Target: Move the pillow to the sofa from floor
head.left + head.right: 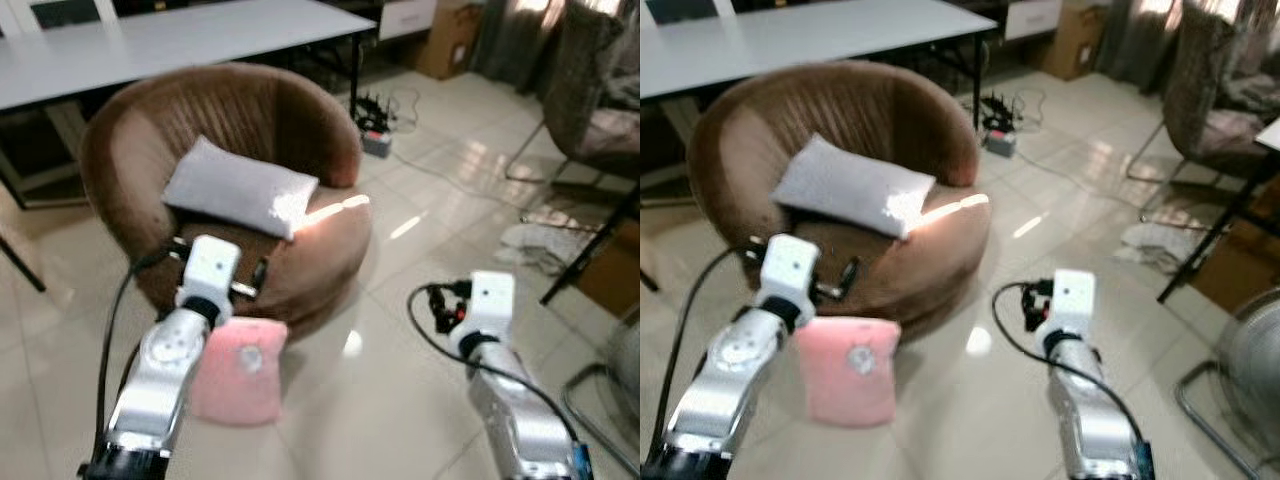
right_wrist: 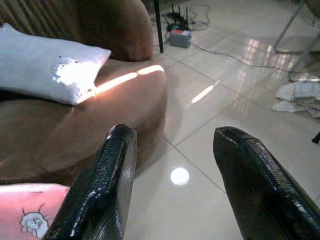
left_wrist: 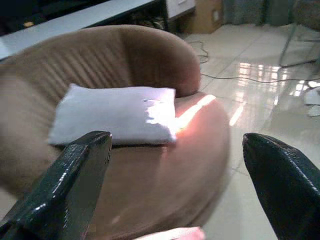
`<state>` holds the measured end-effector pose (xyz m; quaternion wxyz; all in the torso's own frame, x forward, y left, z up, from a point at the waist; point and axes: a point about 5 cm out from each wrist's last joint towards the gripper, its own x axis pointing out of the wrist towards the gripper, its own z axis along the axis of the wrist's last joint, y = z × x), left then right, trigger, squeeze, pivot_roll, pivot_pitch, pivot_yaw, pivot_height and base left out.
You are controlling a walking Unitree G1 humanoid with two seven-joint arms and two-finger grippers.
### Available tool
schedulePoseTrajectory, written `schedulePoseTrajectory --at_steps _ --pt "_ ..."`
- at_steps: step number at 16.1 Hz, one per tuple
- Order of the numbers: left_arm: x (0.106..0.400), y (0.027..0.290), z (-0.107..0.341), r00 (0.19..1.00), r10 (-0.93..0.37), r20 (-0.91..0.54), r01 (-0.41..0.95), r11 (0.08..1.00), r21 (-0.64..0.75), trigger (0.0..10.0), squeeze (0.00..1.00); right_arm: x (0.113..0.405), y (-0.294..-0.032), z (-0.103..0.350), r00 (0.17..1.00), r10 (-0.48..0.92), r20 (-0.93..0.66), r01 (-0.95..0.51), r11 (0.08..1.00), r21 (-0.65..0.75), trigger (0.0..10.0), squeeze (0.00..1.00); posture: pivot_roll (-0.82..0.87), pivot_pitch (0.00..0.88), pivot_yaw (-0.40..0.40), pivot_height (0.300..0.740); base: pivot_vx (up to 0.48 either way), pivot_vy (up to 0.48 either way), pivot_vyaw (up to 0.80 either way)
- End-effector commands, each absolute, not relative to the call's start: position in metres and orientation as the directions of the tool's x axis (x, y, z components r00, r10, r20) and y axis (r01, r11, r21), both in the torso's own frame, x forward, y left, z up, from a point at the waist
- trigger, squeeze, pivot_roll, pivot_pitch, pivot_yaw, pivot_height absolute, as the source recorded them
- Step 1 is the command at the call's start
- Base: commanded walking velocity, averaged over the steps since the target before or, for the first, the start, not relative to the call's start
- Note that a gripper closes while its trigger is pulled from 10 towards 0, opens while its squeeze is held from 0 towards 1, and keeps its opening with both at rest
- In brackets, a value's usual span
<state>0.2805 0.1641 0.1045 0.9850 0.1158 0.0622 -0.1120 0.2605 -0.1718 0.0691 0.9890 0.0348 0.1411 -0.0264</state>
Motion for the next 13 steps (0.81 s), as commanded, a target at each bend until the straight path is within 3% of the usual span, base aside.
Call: schedulePoseTrajectory --at_steps 1,13 --pt "0.2828 0.1579 0.1002 0.959 -0.232 -0.165 0.264 0.94 0.214 10.0 0.0 0.2556 -0.1845 0.0608 0.948 -0.097 -0.303 0.119 0.991 0.057 10.0 0.0 -0.02 0.0 0.04 0.74 0.0 0.48 0.0" --pt "0.2903 0.1587 0.0983 0.959 -0.235 -0.16 0.266 0.94 0.214 10.0 0.0 0.2599 -0.1809 0.06 0.954 -0.085 -0.288 0.112 0.991 0.078 10.0 0.0 -0.02 0.0 0.044 0.74 0.0 0.48 -0.04"
